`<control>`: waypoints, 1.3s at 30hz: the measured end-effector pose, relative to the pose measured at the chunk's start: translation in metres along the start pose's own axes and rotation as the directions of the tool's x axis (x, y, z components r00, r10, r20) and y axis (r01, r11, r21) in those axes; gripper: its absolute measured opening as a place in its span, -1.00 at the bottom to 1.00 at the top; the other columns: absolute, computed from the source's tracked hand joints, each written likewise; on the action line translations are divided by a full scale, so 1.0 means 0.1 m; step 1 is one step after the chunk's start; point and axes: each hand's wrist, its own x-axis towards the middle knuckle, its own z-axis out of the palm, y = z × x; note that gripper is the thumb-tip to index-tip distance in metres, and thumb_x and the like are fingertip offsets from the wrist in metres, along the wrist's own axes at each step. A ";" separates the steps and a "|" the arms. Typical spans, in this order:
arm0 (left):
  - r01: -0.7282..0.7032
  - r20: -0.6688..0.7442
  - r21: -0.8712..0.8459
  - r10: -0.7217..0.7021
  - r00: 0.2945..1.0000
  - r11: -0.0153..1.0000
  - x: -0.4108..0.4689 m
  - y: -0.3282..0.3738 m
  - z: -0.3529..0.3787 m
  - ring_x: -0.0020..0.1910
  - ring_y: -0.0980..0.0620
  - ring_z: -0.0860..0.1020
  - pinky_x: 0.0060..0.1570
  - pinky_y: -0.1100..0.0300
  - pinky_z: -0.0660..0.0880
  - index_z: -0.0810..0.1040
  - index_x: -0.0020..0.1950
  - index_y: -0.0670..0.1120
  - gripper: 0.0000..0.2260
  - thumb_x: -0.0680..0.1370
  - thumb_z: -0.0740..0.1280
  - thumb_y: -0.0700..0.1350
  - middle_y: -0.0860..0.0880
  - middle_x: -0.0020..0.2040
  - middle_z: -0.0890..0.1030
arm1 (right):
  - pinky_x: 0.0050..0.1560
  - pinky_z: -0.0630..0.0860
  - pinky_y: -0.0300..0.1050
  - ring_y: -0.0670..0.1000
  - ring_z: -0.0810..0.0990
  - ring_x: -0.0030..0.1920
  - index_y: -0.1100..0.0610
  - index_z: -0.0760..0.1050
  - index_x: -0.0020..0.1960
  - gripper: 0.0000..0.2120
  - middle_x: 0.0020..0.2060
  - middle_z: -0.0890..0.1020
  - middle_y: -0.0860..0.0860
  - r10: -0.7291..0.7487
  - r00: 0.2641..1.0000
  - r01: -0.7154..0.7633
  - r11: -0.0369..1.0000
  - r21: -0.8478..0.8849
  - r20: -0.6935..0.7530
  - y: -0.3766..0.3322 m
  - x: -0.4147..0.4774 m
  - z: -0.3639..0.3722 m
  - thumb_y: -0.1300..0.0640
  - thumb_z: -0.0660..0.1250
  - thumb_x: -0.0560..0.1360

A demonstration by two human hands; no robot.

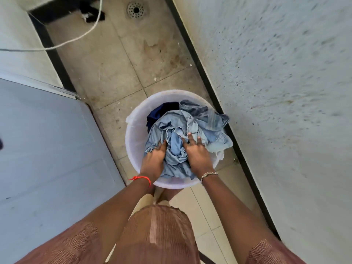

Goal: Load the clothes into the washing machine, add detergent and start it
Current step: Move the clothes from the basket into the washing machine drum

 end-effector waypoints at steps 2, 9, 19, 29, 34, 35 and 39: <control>-0.035 0.025 0.015 0.034 0.999 0.999 -0.20 0.06 -0.22 0.20 -0.28 0.47 0.09 -0.09 0.45 0.14 0.48 -0.18 -0.42 0.46 0.13 -0.36 -0.25 0.32 0.43 | 0.33 0.29 0.19 0.31 0.02 0.47 0.11 0.03 0.50 -0.43 0.52 -0.01 0.14 0.034 0.999 -0.034 0.999 0.027 -0.012 -0.12 -0.29 -0.16 0.39 0.03 0.54; -0.154 -0.012 0.141 0.157 0.988 0.978 -0.86 0.37 -1.14 0.19 -0.27 0.49 0.09 -0.11 0.47 0.11 0.50 -0.12 -0.39 0.46 0.15 -0.35 -0.21 0.31 0.44 | 0.35 0.29 0.18 0.31 0.05 0.47 0.11 0.09 0.49 -0.45 0.51 0.01 0.18 0.129 0.984 -0.119 0.989 0.091 -0.122 -0.58 -1.14 -0.83 0.35 0.10 0.55; -0.326 -0.190 0.268 0.382 0.905 0.907 -1.86 0.51 -2.27 0.11 -0.27 0.52 0.02 -0.10 0.46 0.30 0.35 -0.19 -0.53 0.44 0.15 -0.39 -0.20 0.17 0.52 | 0.22 0.41 0.15 0.35 0.18 0.42 0.17 0.16 0.45 -0.43 0.49 0.09 0.25 0.102 0.930 -0.137 0.988 -0.074 -0.354 -1.39 -2.27 -1.67 0.49 0.02 0.49; -0.279 -0.467 0.431 0.477 0.744 0.858 -3.51 0.52 -3.44 0.09 -0.25 0.53 -0.04 -0.08 0.47 0.42 0.20 -0.16 -0.63 0.44 0.15 -0.40 -0.20 0.06 0.59 | 0.05 0.50 0.15 0.36 0.39 0.28 0.22 0.21 0.42 -0.41 0.43 0.20 0.30 -0.042 0.709 -0.054 0.992 -0.114 -0.704 -2.43 -3.53 -2.25 0.55 0.02 0.44; -0.173 -0.630 0.466 0.463 0.623 0.868 -4.74 0.44 -3.81 0.14 -0.23 0.52 0.03 -0.05 0.45 0.43 0.17 -0.16 -0.62 0.40 0.16 -0.44 -0.18 0.10 0.58 | -0.09 0.51 0.14 0.35 0.53 0.05 0.26 0.37 0.29 -0.55 0.26 0.41 0.35 -0.161 0.493 0.074 0.987 -0.143 -0.855 -3.11 -4.31 -2.39 0.49 0.09 0.44; -0.158 -0.660 0.464 0.459 0.595 0.872 -4.95 0.40 -3.89 0.13 -0.23 0.53 0.03 -0.05 0.45 0.43 0.17 -0.15 -0.62 0.41 0.15 -0.44 -0.18 0.09 0.59 | -0.10 0.51 0.14 0.36 0.54 0.05 0.26 0.38 0.28 -0.57 0.24 0.42 0.35 -0.190 0.458 0.095 0.982 -0.165 -0.868 -3.25 -4.44 -2.44 0.47 0.10 0.45; -0.093 -0.760 0.447 0.433 0.485 0.890 -5.85 0.17 -4.22 0.14 -0.20 0.53 0.03 0.00 0.43 0.44 0.24 -0.13 -0.57 0.43 0.14 -0.44 -0.16 0.09 0.60 | -0.10 0.52 0.15 0.34 0.55 0.01 0.24 0.39 0.27 -0.60 0.18 0.46 0.32 -0.324 0.335 0.177 0.944 -0.279 -0.885 -3.89 -4.92 -2.62 0.43 0.13 0.46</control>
